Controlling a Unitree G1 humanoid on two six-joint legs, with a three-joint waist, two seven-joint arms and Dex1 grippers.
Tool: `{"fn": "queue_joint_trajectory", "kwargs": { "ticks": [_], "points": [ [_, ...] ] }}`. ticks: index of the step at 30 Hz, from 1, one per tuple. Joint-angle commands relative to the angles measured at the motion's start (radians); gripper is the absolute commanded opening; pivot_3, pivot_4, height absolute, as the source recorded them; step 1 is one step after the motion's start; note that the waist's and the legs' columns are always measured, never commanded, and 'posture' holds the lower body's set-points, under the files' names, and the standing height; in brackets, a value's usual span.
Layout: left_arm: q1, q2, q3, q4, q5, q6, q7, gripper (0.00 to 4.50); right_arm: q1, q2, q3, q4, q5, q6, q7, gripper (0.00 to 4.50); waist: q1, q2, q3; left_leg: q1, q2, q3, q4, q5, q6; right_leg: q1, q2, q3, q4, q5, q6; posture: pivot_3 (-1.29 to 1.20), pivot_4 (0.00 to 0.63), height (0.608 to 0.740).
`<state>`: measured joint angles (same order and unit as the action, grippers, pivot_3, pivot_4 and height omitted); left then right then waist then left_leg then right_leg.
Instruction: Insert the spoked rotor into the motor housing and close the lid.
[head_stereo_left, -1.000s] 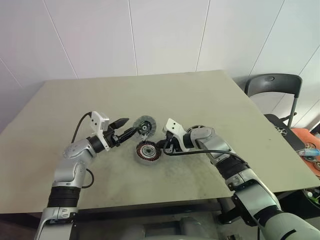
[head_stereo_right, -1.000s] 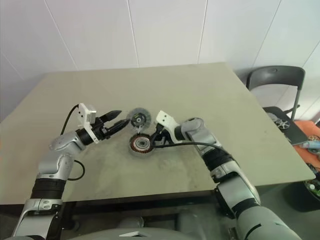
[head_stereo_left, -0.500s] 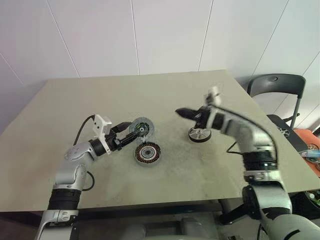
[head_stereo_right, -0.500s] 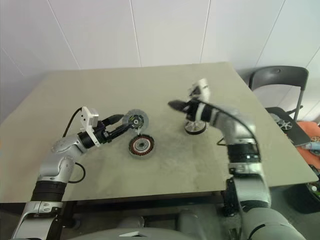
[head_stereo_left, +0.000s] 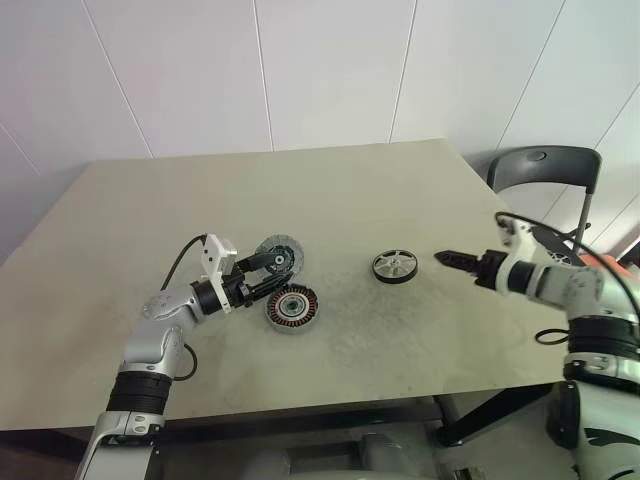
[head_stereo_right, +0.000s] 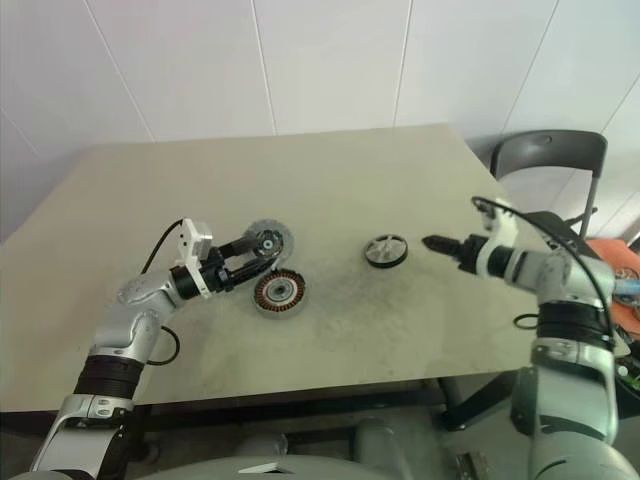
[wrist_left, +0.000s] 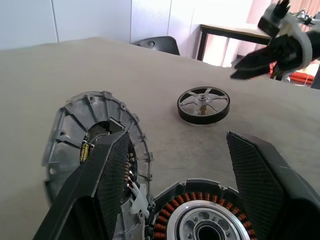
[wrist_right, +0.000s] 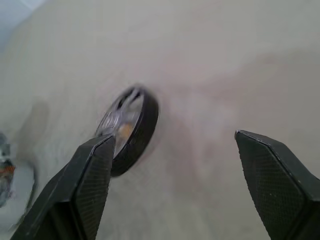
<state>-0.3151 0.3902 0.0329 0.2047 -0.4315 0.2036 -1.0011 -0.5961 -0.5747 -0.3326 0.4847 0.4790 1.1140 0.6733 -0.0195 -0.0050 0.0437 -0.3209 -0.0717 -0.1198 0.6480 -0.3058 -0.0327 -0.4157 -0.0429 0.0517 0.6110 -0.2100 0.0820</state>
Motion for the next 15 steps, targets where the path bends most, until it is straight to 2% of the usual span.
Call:
{"fn": "queue_joint_trajectory", "kwargs": {
  "ticks": [1, 7, 15],
  "points": [
    [0.003, 0.029, 0.022, -0.037, -0.006, -0.016, -0.015, 3.30, -0.047, 0.062, -0.078, 0.037, 0.069, 0.005, -0.032, 4.03, 0.003, 0.000, 0.000, 0.001, 0.000, 0.000, 0.001, 0.000, 0.000, 0.000, 0.000, 0.000, 0.000, 0.001, 0.001, 0.00, 0.000, 0.740],
    [0.050, 0.072, 0.033, -0.091, -0.020, 0.002, -0.023, 3.30, -0.084, 0.114, -0.130, 0.107, 0.110, -0.010, -0.074, 4.03, 0.007, 0.000, 0.000, 0.000, -0.001, 0.000, 0.001, -0.001, 0.002, -0.001, -0.001, 0.000, -0.001, 0.001, 0.002, 0.00, 0.000, 0.740],
    [0.136, 0.138, 0.066, -0.146, -0.026, 0.021, -0.022, 3.30, -0.107, 0.145, -0.129, 0.136, 0.121, -0.037, -0.091, 4.03, 0.003, 0.000, 0.000, 0.000, 0.000, 0.000, 0.000, -0.002, 0.003, -0.002, -0.001, 0.000, -0.001, 0.001, 0.002, 0.00, 0.000, 0.740]
  ]
}}
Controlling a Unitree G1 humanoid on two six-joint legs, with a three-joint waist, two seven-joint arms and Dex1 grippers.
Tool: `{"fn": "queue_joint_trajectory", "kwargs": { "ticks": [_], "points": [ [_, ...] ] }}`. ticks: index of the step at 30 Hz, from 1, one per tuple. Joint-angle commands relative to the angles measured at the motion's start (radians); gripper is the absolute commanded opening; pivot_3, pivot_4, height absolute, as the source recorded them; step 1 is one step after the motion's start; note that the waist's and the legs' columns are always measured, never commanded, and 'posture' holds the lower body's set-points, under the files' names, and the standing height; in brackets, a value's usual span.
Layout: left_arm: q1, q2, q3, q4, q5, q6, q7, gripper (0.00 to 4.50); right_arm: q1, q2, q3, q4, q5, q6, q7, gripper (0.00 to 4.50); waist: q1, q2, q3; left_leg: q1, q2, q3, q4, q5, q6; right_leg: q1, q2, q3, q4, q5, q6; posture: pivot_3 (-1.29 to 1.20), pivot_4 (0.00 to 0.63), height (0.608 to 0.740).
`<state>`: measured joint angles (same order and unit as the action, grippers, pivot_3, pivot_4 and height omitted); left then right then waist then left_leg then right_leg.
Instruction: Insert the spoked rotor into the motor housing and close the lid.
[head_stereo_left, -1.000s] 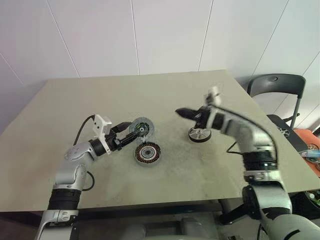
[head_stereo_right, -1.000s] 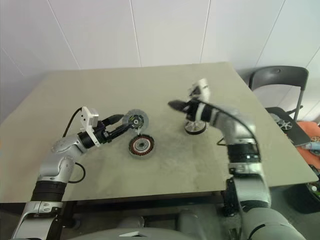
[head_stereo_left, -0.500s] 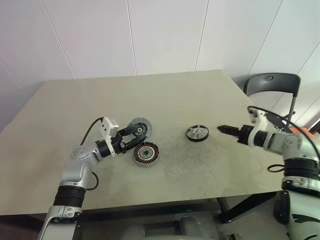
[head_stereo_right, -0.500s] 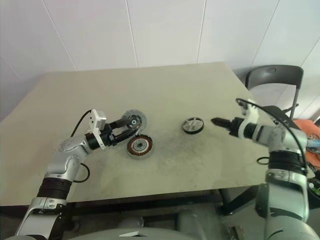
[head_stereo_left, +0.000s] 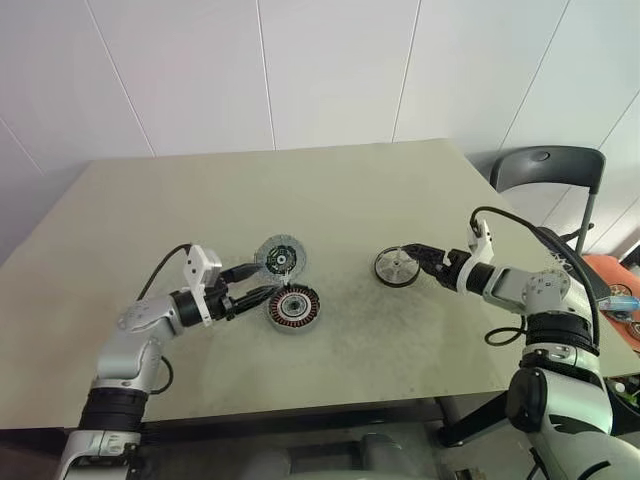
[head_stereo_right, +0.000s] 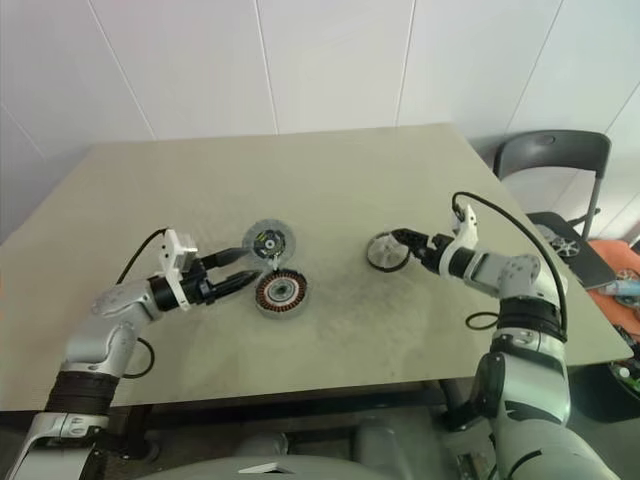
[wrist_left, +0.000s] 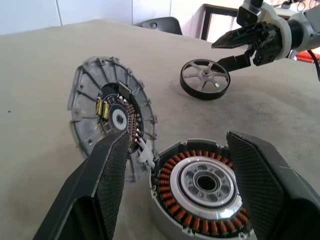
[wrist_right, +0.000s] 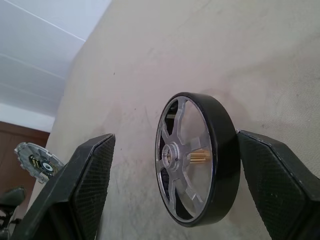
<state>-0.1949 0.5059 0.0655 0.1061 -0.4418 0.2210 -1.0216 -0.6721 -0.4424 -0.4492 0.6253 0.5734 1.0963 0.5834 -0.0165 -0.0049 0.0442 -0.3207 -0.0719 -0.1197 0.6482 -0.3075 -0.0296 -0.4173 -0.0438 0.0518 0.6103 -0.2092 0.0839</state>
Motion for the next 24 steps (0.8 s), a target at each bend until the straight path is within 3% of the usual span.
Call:
{"fn": "queue_joint_trajectory", "kwargs": {
  "ticks": [1, 4, 12, 18, 24],
  "points": [
    [0.032, 0.030, 0.038, -0.056, -0.018, 0.005, -0.002, 3.30, -0.029, 0.018, -0.011, -0.007, 0.028, -0.019, 0.000, 3.86, -0.002, 0.000, 0.000, 0.000, 0.000, 0.000, 0.000, 0.000, 0.000, 0.000, 0.000, 0.000, 0.000, 0.000, 0.000, 0.00, 0.000, 0.740],
    [0.092, 0.048, 0.056, -0.099, -0.034, 0.014, 0.001, 3.30, -0.022, 0.034, -0.009, -0.022, 0.036, -0.015, 0.000, 3.15, -0.005, 0.000, 0.000, 0.000, 0.000, 0.001, 0.000, 0.000, 0.000, -0.001, 0.000, 0.000, 0.000, 0.000, 0.000, 0.00, 0.000, 0.740],
    [0.240, 0.107, 0.127, -0.213, -0.070, 0.066, 0.017, 3.30, 0.004, 0.033, 0.035, -0.054, 0.022, -0.025, 0.011, 0.39, -0.002, 0.001, 0.001, -0.001, 0.000, 0.001, 0.000, 0.000, 0.001, -0.001, 0.000, 0.001, 0.000, -0.001, -0.001, 0.00, 0.000, 0.740],
    [0.269, 0.129, 0.163, -0.244, -0.092, 0.091, 0.031, 3.30, 0.009, 0.117, 0.015, -0.177, 0.154, 0.058, 0.060, 0.40, -0.005, 0.003, 0.002, 0.000, 0.000, 0.001, 0.000, 0.000, 0.001, -0.001, 0.000, 0.001, 0.000, -0.002, -0.002, 0.00, 0.000, 0.740],
    [0.256, 0.100, 0.159, -0.290, -0.115, 0.119, 0.068, 3.30, 0.057, 0.342, -0.028, -0.356, 0.409, 0.264, 0.034, 0.40, -0.005, 0.004, 0.002, -0.001, 0.002, -0.002, -0.002, -0.001, 0.001, -0.004, 0.000, 0.001, 0.002, 0.000, 0.000, 0.00, 0.000, 0.740]
  ]
}}
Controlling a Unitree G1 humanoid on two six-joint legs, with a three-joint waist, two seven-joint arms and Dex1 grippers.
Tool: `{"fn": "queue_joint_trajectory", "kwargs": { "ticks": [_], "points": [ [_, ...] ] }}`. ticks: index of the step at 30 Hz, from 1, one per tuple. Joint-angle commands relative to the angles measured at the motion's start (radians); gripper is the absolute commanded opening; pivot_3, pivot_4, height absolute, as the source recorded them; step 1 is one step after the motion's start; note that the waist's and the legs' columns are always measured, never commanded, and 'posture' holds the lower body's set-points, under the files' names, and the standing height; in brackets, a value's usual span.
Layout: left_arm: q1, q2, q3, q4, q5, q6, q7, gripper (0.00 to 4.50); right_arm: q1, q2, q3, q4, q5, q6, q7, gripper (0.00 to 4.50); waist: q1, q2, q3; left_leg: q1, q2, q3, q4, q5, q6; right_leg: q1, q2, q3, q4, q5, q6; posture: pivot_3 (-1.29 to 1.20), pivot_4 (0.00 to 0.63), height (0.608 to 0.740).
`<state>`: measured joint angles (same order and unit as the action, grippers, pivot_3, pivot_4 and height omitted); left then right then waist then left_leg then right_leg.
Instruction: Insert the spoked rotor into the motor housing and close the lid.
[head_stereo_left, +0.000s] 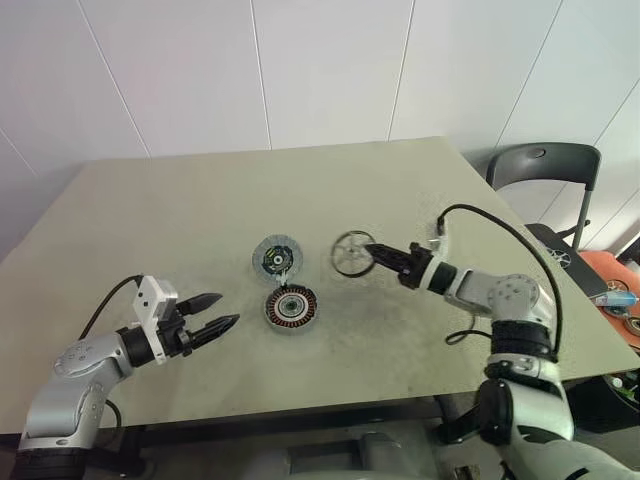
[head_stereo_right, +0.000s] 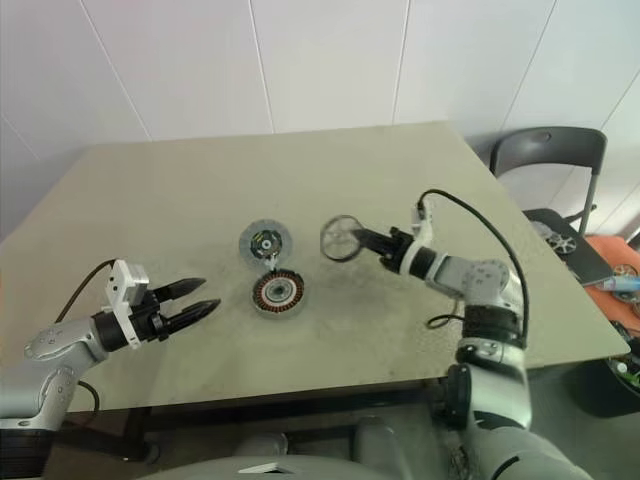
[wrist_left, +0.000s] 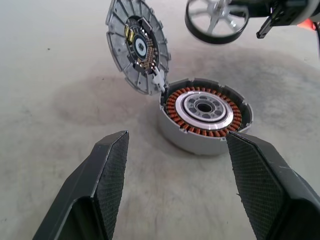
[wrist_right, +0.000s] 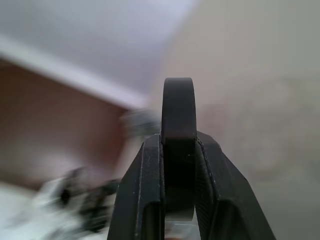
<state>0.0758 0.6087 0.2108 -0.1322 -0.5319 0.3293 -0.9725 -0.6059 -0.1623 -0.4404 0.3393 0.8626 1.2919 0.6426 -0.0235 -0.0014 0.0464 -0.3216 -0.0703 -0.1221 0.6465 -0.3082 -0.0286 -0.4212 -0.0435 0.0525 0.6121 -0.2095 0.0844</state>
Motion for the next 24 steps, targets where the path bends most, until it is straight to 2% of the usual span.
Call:
{"fn": "queue_joint_trajectory", "kwargs": {
  "ticks": [1, 5, 11, 24],
  "points": [
    [-0.015, -0.006, 0.011, -0.059, -0.025, 0.016, 0.024, 3.30, -0.005, 0.092, -0.032, -0.072, 0.127, 0.083, -0.050, 0.40, 0.003, 0.000, 0.000, 0.000, 0.000, -0.001, 0.000, 0.000, 0.000, 0.000, 0.000, 0.000, 0.000, 0.000, 0.000, 0.00, 0.000, 0.740],
    [-0.017, -0.014, 0.008, -0.078, -0.030, 0.024, 0.043, 3.30, 0.029, 0.142, 0.089, -0.088, 0.068, 0.130, -0.125, 0.40, 0.009, 0.000, 0.000, -0.001, -0.001, -0.001, 0.001, 0.000, 0.000, 0.000, -0.001, 0.000, 0.000, 0.000, 0.000, 0.00, 0.000, 0.740],
    [-0.012, -0.016, 0.008, -0.091, -0.033, 0.034, 0.056, 3.30, 0.035, 0.137, 0.182, -0.073, 0.038, 0.137, -0.124, 0.40, 0.003, 0.001, 0.001, -0.002, -0.001, 0.000, 0.001, 0.000, 0.000, -0.002, -0.001, 0.000, -0.001, 0.000, 0.000, 0.00, 0.000, 0.740],
    [0.001, -0.020, 0.006, -0.079, -0.031, 0.020, 0.048, 3.30, 0.038, 0.147, 0.183, 0.003, 0.013, 0.030, -0.106, 0.40, 0.001, 0.001, 0.001, -0.002, -0.001, 0.001, 0.001, 0.000, 0.000, -0.002, -0.001, 0.000, -0.001, 0.000, 0.000, 0.00, 0.000, 0.740]
  ]
}}
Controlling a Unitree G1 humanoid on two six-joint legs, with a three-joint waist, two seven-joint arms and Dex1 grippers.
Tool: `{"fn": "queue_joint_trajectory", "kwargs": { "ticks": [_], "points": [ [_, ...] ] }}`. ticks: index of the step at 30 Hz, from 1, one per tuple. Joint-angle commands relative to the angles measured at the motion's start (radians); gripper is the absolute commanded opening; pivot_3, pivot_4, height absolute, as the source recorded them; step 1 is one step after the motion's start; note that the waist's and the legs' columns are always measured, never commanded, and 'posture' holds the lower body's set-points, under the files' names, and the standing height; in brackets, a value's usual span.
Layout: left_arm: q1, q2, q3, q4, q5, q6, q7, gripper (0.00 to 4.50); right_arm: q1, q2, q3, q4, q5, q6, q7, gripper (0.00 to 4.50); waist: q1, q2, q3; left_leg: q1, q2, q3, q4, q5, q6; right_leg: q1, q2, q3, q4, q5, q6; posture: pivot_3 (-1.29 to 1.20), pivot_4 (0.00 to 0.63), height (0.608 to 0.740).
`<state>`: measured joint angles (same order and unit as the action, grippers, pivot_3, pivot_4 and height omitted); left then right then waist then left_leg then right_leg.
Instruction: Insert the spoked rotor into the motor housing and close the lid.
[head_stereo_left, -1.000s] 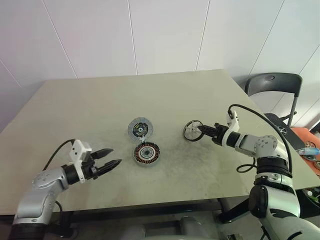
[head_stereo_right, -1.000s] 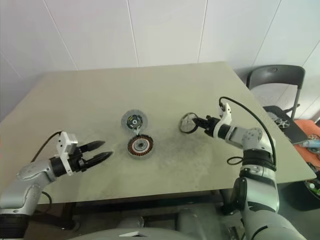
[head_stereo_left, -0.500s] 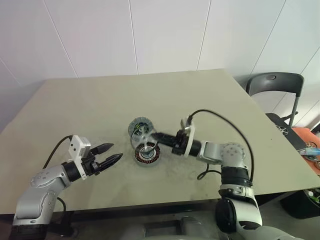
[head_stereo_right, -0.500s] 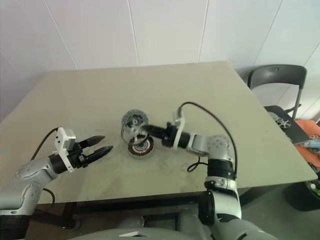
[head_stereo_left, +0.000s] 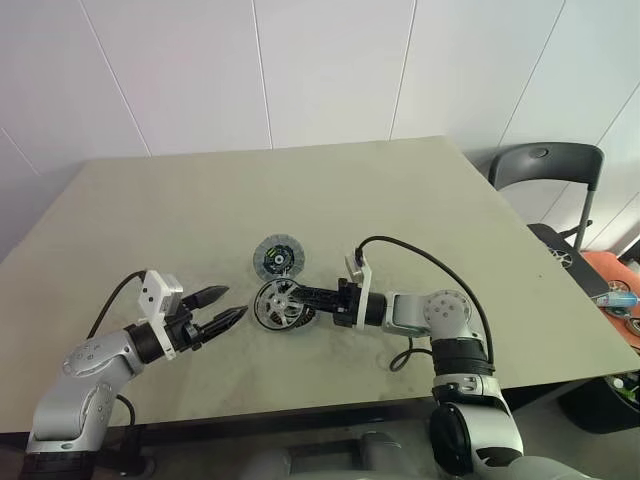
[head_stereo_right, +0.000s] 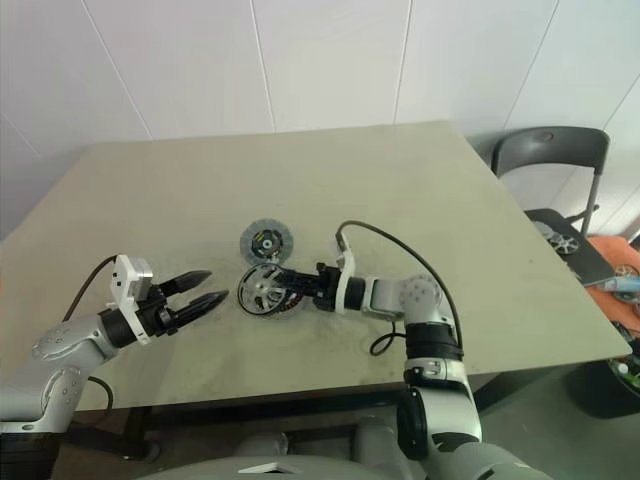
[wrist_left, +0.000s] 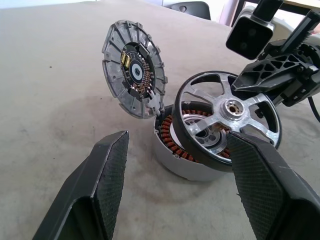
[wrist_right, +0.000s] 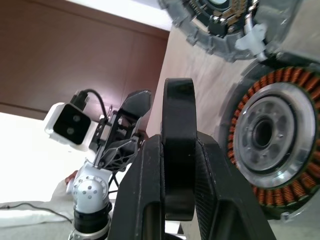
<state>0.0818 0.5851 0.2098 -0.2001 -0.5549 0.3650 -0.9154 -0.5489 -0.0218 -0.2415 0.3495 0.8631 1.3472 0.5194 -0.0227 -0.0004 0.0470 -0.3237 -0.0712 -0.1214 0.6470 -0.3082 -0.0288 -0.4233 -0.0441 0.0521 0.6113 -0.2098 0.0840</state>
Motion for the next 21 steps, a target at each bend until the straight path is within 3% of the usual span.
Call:
{"fn": "queue_joint_trajectory", "kwargs": {
  "ticks": [1, 18, 21],
  "points": [
    [-0.005, 0.004, 0.007, -0.009, -0.008, -0.017, -0.011, 3.30, -0.021, 0.006, -0.019, -0.005, 0.016, -0.028, 0.017, 0.40, 0.000, 0.000, 0.000, 0.000, 0.000, 0.000, 0.000, 0.000, 0.000, 0.000, 0.000, 0.000, 0.000, 0.000, 0.000, 0.00, 0.000, 0.740],
    [-0.038, 0.000, -0.018, 0.014, 0.014, -0.024, -0.016, 3.30, -0.003, -0.002, -0.008, 0.050, -0.014, -0.061, 0.031, 0.40, -0.001, 0.000, 0.000, 0.000, 0.000, 0.000, 0.000, 0.000, 0.000, 0.000, 0.000, 0.000, 0.000, 0.000, 0.000, 0.00, 0.000, 0.740],
    [-0.044, -0.004, -0.028, 0.024, 0.029, -0.039, -0.006, 3.30, -0.003, -0.001, -0.007, 0.050, -0.020, -0.079, 0.037, 1.38, -0.001, 0.000, 0.000, 0.000, 0.000, 0.000, 0.000, 0.000, 0.000, 0.000, 0.000, 0.000, 0.000, 0.000, 0.000, 0.00, 0.000, 0.740]
  ]
}}
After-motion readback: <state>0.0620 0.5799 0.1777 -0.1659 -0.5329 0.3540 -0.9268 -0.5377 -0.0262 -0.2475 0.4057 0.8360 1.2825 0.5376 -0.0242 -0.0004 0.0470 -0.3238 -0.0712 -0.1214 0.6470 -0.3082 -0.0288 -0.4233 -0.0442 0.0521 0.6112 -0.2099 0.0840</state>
